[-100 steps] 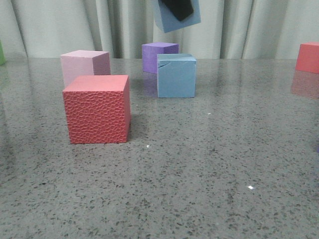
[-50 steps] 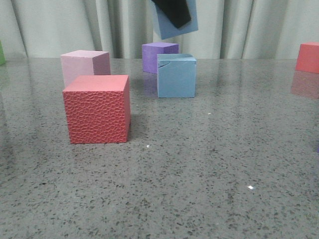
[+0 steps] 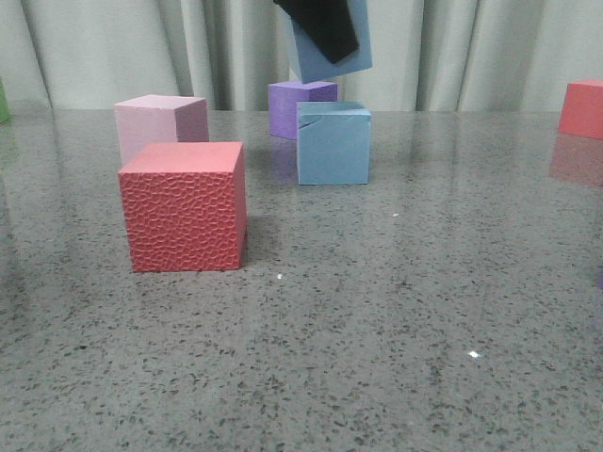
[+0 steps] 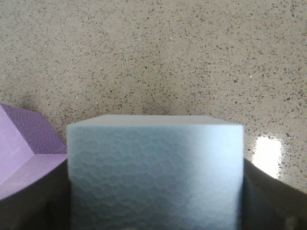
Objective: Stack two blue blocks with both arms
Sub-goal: 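Lower the held cube onto the placed light-blue cube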
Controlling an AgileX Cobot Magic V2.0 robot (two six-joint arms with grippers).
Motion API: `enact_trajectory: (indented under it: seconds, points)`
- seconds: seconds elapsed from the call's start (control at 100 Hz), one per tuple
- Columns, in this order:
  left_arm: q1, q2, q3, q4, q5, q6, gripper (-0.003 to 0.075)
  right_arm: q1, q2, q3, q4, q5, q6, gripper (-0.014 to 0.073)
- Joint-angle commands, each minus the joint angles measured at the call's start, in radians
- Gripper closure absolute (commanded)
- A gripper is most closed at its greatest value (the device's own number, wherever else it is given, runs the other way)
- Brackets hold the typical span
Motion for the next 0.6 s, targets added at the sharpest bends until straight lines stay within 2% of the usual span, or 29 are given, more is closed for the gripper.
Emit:
enact_trajectory:
  seconds: [0.0,0.59]
  points:
    - [-0.007,-0.06,-0.023,-0.03,0.02,0.005,0.0419,-0.003,0.0,-0.024,-0.011,-0.062,-0.008,-0.0053]
    - [-0.007,-0.06,0.025,-0.051,0.02,0.053,0.0419,-0.003,0.0,-0.024,-0.011,-0.064,-0.008,-0.0053]
